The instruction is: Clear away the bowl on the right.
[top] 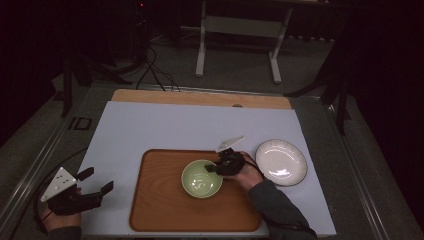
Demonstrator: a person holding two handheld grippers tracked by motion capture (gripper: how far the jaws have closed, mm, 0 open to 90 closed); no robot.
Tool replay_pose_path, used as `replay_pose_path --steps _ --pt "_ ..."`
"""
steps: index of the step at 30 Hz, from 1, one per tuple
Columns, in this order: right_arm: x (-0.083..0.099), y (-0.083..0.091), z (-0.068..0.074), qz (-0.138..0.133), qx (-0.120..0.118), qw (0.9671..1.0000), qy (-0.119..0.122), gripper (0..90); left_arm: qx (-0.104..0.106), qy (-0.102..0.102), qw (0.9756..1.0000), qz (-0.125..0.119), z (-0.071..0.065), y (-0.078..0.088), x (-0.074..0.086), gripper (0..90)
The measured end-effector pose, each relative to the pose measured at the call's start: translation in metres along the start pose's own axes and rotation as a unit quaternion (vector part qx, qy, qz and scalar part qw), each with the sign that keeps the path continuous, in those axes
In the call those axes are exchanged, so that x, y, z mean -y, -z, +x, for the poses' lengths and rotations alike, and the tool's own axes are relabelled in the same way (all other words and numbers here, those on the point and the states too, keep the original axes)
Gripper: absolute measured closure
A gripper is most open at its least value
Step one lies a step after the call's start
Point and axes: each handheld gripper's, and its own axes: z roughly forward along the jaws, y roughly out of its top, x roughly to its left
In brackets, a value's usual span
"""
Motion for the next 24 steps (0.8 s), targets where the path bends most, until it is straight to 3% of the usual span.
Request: replay_pose_path --steps 3,14,24 --pt "-0.001 0.000 0.001 0.005 0.002 1.0000 0.003 81.8 0.000 0.000 1.0000 0.000 0.000 0.000 0.000 16.0" --pt "-0.006 0.010 0.008 -0.006 -0.002 0.9989 0.046 63.1 -0.001 0.000 1.0000 0.000 0.000 0.000 0.000 16.0" --pt "-0.013 0.028 0.007 -0.038 0.008 0.9980 0.051 55.6 -0.002 -0.001 1.0000 -0.001 0.000 0.000 0.000 16.0"
